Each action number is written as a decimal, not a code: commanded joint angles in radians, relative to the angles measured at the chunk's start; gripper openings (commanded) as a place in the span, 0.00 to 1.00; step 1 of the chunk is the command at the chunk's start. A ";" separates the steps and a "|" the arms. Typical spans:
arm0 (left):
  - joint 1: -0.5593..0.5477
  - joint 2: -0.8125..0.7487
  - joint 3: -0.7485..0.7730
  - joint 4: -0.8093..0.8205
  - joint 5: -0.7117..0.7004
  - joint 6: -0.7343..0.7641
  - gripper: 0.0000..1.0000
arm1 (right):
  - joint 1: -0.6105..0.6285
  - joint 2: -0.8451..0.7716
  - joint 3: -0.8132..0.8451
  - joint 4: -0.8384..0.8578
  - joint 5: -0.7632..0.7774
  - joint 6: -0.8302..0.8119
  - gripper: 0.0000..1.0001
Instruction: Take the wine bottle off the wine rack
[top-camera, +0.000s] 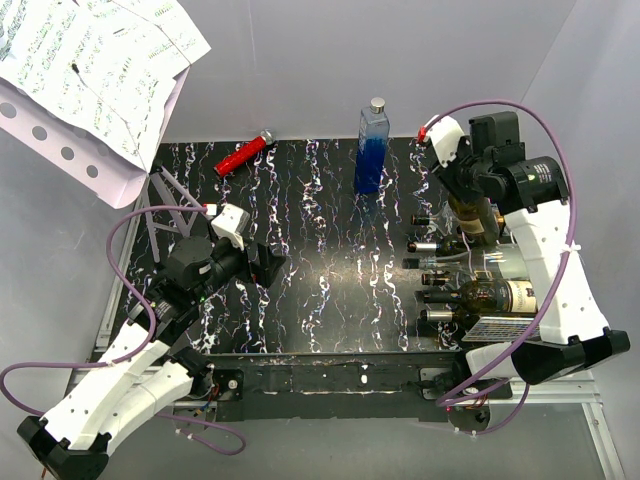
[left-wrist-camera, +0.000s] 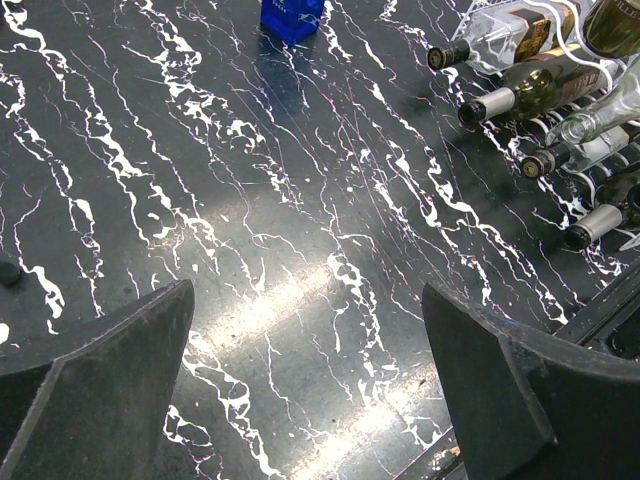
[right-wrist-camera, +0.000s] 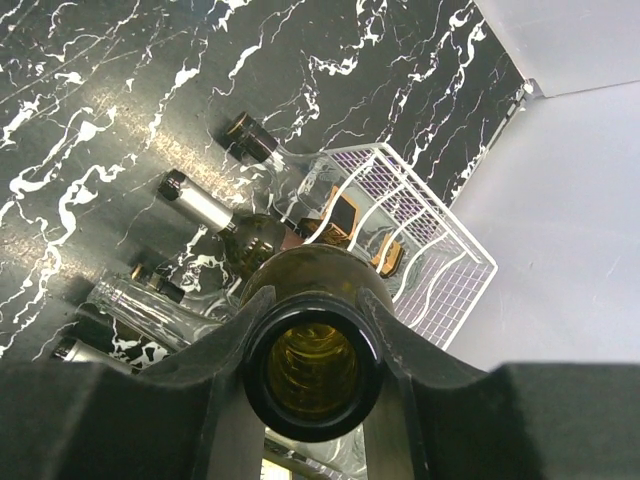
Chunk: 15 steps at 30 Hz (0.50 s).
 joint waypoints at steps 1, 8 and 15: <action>-0.005 -0.013 -0.005 0.005 -0.025 0.008 0.98 | 0.008 -0.020 0.081 0.030 0.028 0.014 0.01; -0.005 -0.013 -0.004 0.003 -0.025 0.008 0.98 | 0.029 -0.005 0.118 0.035 0.098 0.028 0.01; -0.005 -0.017 -0.002 0.000 -0.057 0.003 0.98 | 0.045 0.004 0.224 0.052 0.035 0.083 0.01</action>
